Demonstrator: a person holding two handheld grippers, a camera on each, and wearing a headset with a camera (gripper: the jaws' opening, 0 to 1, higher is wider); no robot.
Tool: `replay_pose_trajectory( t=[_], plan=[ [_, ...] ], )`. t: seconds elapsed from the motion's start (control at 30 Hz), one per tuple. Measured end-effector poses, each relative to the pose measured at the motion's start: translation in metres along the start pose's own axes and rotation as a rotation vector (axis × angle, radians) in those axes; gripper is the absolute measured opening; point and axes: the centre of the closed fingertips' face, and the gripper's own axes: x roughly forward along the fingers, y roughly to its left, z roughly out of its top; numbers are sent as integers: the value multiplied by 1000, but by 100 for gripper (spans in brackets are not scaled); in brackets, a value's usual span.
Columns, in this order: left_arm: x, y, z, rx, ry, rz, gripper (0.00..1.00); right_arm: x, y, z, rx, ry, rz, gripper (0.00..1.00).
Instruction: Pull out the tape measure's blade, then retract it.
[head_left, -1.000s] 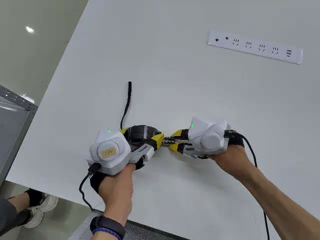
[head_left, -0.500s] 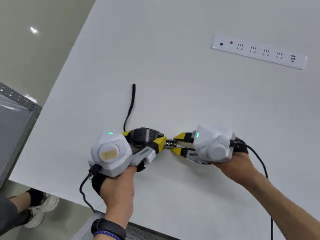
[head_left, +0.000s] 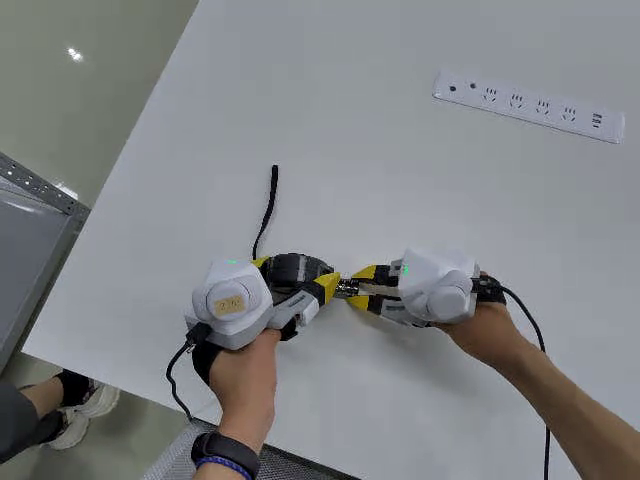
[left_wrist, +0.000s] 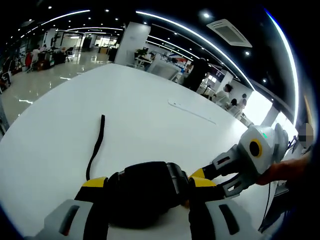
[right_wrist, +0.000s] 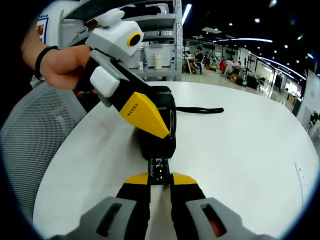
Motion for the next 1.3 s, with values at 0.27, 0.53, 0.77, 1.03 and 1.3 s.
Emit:
replay_pose_trajectory(
  t=[0.27,0.53,0.77,1.03,1.3],
  plan=[
    [0,0,0,5,1,-13,60,7,3,4,67,0,1,12],
    [-2,1,-1,3,1,-21,60,11,5,9,59,15,16,12],
    [-3,1,0,-9,-4,-20,60,13,6,12,49,26,29,12],
    [-3,1,0,-13,-7,-21,60,13,6,14,46,30,33,12],
    [-4,1,1,-20,-11,-20,60,15,5,16,47,34,37,13]
  ],
)
